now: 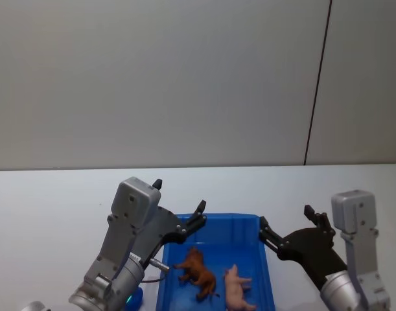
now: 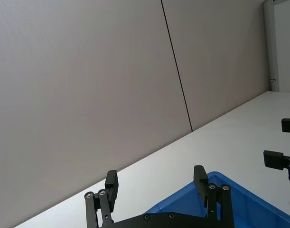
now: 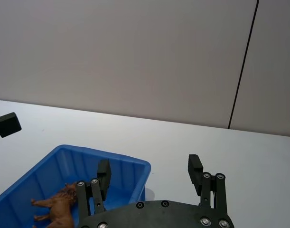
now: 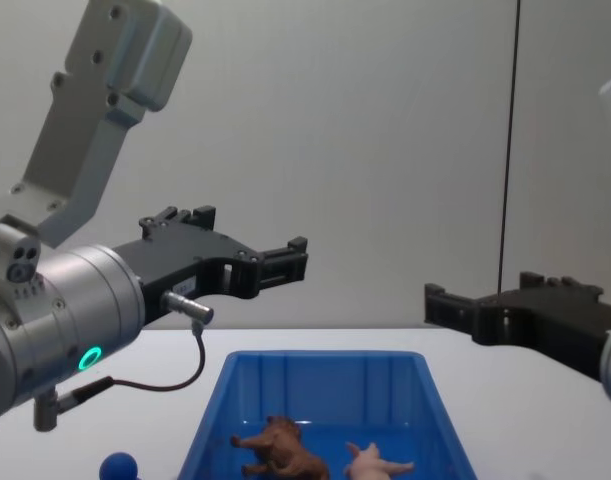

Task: Pick up the two dolls from the table and place them into the box.

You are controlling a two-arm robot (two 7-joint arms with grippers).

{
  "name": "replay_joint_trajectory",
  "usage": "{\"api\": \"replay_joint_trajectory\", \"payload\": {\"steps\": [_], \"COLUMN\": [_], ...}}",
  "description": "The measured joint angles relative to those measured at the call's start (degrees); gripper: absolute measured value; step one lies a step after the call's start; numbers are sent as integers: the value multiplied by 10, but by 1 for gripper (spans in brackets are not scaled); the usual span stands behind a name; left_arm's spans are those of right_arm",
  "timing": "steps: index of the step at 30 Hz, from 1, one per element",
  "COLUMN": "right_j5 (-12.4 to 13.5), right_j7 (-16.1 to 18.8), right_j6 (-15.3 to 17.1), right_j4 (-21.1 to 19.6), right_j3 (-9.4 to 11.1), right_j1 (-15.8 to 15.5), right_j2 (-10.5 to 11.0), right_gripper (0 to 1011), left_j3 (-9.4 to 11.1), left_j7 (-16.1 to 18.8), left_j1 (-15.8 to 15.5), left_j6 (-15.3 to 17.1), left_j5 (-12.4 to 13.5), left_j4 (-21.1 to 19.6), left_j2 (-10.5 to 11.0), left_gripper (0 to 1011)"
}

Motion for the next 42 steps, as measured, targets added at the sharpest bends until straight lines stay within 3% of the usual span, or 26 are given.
{"api": "replay_joint_trajectory", "payload": {"steps": [18, 42], "right_j5": [3, 4], "right_j7": [-17, -21], "right_j6": [-8, -10], "right_j4": [-16, -20], "right_j3": [6, 8], "right_j1": [-13, -16], "right_j2": [10, 12], "right_gripper": [1001, 1001], "left_j3": [-3, -39], "left_j7": [1, 27], "left_j1": [4, 39], "left_j6": [7, 92], "left_j5": [-10, -84], "left_j4": [-3, -32], "left_j2": [3, 50], "left_gripper": [1003, 1003]}}
